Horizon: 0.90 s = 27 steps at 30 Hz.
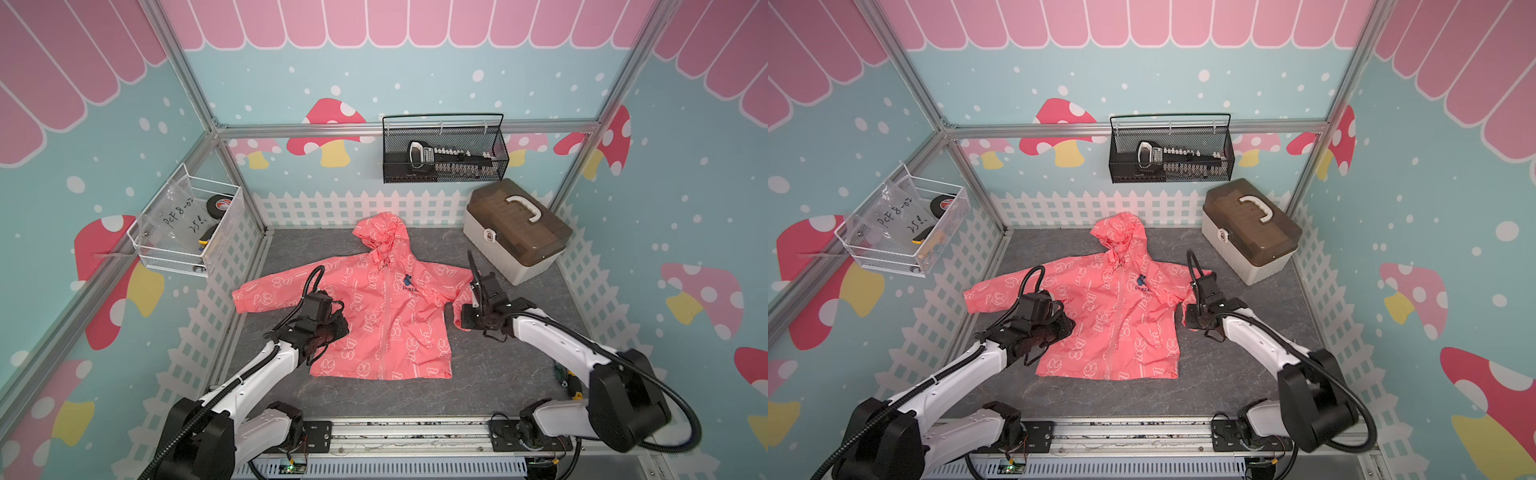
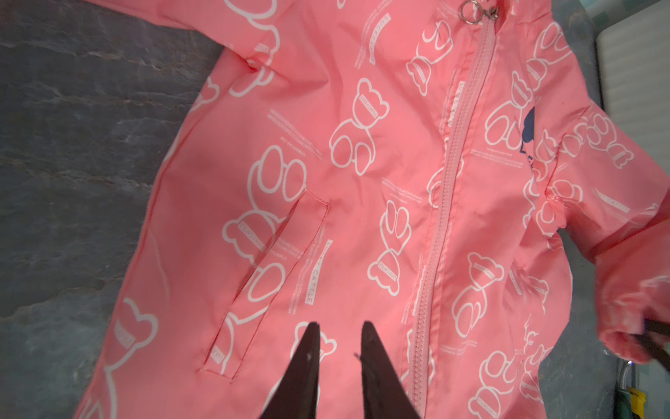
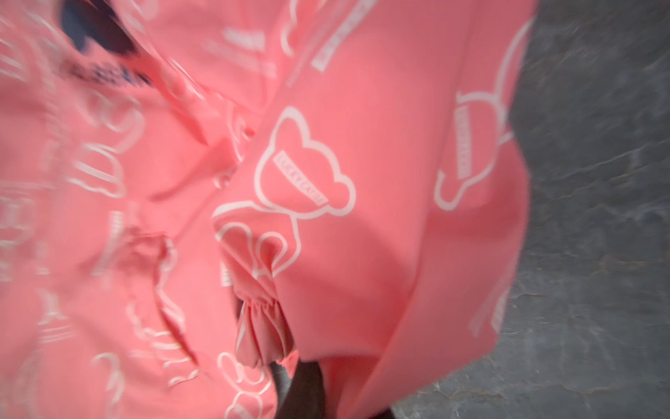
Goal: Unzip the jacket
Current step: Flatten out the jacket at the center of the board.
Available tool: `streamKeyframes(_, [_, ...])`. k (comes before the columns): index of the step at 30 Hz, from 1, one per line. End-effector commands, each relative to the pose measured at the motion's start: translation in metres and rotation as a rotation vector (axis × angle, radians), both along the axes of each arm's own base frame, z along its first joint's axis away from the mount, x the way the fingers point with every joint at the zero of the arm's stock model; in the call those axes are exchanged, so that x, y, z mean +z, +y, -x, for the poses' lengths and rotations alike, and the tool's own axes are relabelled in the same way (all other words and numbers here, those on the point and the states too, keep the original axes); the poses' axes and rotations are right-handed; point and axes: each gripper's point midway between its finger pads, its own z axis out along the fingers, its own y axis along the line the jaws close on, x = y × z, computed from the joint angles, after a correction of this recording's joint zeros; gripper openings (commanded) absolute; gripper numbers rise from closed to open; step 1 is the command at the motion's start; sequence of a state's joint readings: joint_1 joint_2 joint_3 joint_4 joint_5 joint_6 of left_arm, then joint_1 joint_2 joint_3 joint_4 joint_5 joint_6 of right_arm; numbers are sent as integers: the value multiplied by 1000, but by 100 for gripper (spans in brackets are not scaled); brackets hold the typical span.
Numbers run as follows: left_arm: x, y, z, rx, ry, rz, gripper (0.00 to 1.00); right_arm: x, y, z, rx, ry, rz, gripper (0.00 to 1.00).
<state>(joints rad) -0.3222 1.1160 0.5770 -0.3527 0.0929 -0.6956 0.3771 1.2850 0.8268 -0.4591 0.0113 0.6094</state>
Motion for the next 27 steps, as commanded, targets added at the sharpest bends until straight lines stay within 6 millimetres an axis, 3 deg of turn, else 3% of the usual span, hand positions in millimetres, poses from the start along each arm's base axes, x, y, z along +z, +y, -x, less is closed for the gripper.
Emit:
streamKeyframes(1, [10,-1,-9,-15,-43,-18,22,41,-31,0,-108,-87,-129,0])
streamKeyframes(2, [8,-1,-8,-15,-37,-22,22,49,-47,0,-161,-105,-168,0])
streamKeyframes(3, [6,0,-8,-16,-33,-25,22,55,-60,1,-207,-116,-200,9])
streamKeyframes(5, [3,-1,-8,-18,-24,-28,22,58,-94,4,-343,-127,-279,60])
streamKeyframes(6, [3,0,-8,-20,-23,-28,21,55,-107,6,-400,-119,-318,68])
streamKeyframes(8, [3,-2,-7,-28,-24,-27,22,46,-128,9,-492,-100,-416,74])
streamKeyframes(12, [7,-1,-6,-39,-35,-32,22,39,-152,18,-546,-74,-365,77])
streamKeyframes(16, [11,1,-3,-46,-47,-46,27,55,-167,31,-530,-121,-209,74])
streamKeyframes(18, [10,2,-3,-45,-49,-50,27,64,-167,34,-497,-156,-172,64])
streamKeyframes(21, [9,2,-5,-44,-48,-54,27,62,-157,35,-429,-155,-180,41])
streamKeyframes(24, [7,1,-7,-50,-42,-60,27,42,-142,31,-355,-83,-213,30])
streamKeyframes(27, [4,0,-9,-53,-35,-63,22,17,-134,24,-315,-12,-222,26])
